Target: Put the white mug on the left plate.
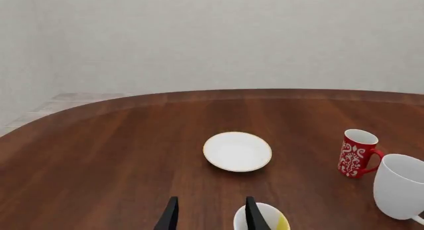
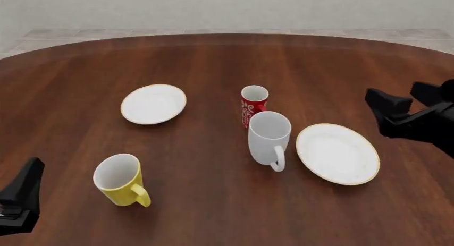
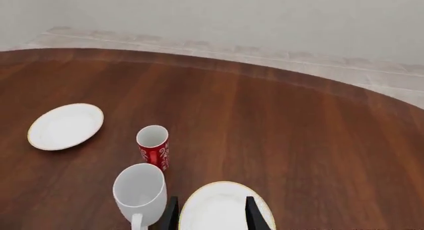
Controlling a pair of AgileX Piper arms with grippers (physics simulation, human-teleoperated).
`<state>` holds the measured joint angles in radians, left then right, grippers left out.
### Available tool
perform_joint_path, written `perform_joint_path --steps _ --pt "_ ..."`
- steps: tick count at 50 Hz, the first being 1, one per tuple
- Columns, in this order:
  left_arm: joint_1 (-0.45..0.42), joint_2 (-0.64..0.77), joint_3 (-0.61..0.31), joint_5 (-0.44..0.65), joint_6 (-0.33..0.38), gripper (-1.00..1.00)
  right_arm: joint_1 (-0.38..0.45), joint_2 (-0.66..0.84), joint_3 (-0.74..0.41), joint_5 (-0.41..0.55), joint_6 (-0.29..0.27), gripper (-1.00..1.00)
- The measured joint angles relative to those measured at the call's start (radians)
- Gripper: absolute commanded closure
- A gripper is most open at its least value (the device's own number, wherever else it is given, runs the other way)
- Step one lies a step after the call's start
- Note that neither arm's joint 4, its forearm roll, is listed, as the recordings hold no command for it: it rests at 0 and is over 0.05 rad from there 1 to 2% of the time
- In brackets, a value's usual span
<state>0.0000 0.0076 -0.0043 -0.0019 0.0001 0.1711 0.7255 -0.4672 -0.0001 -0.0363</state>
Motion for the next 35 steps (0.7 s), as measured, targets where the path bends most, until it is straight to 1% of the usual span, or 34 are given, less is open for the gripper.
perform_joint_path --steps 17,35 --pt "0.000 0.000 0.000 0.000 0.000 -1.00 0.041 0.114 -0.052 0.005 0.032 -1.00" --pt "0.000 0.000 0.000 0.000 0.000 -1.00 0.095 0.220 -0.079 -0.002 0.040 -1.00"
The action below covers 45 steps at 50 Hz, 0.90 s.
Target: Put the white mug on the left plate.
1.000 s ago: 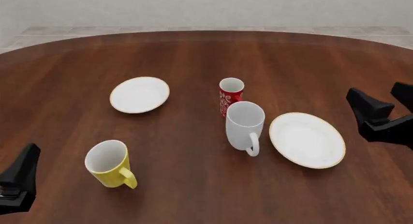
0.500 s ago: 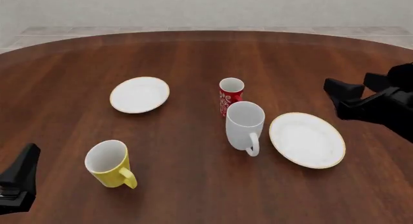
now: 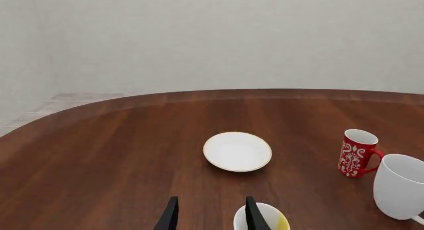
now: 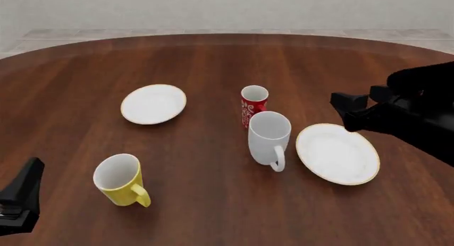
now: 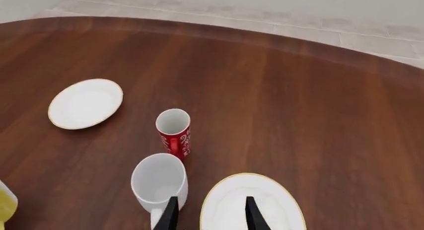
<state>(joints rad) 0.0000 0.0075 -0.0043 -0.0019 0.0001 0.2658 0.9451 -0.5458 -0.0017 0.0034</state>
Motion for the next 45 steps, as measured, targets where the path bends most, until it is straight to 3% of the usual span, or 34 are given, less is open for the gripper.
perform_joint_path --steps 45 --pt "0.000 0.000 0.000 0.000 0.000 -1.00 0.124 0.174 0.052 -0.144 0.027 -1.00"
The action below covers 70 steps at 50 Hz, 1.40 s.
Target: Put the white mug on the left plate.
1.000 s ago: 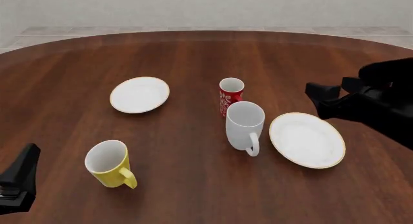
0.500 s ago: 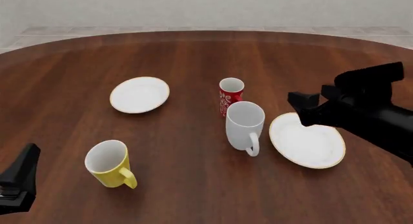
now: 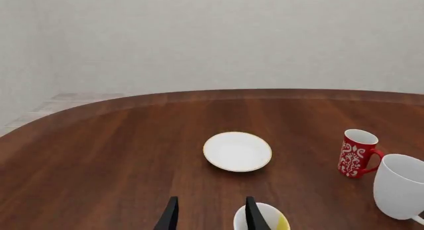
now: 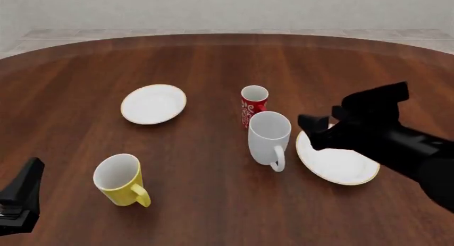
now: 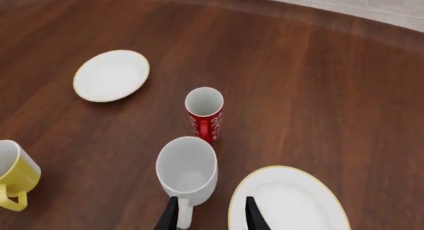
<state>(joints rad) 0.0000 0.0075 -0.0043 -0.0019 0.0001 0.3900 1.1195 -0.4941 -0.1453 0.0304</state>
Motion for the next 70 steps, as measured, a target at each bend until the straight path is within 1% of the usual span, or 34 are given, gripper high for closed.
perform_joint_path --steps 28,70 --pt "0.000 0.000 0.000 0.000 0.000 -1.00 0.051 0.120 0.028 -0.102 0.046 -1.00" --pt "0.000 0.000 0.000 0.000 0.000 -1.00 0.081 0.245 0.036 -0.192 0.072 -1.00"
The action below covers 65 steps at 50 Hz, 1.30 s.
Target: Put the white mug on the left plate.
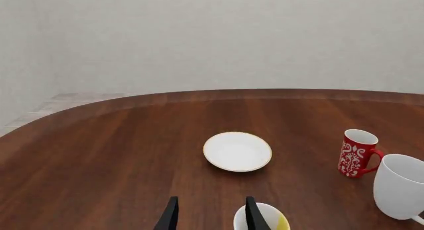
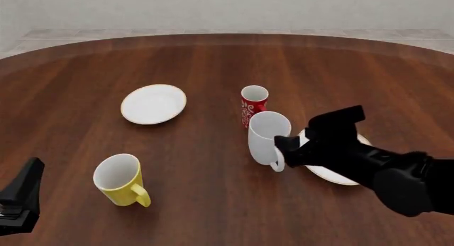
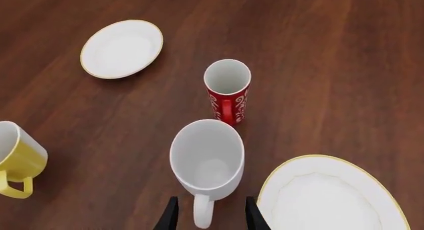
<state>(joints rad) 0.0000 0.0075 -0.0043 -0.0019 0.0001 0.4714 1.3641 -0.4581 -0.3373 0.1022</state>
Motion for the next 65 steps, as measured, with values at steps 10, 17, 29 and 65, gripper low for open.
perform_joint_path --steps 10,17,29,65 --pt "0.000 0.000 0.000 0.000 0.000 -1.00 0.002 0.032 0.001 -0.017 0.003 -1.00" --pt "0.000 0.000 0.000 0.000 0.000 -1.00 0.002 0.055 0.003 -0.031 0.005 -1.00" --pt "0.000 0.000 0.000 0.000 0.000 -1.00 0.005 0.101 0.005 -0.062 0.010 -1.00" --pt "0.000 0.000 0.000 0.000 0.000 -1.00 0.016 0.188 0.009 -0.116 0.034 -1.00"
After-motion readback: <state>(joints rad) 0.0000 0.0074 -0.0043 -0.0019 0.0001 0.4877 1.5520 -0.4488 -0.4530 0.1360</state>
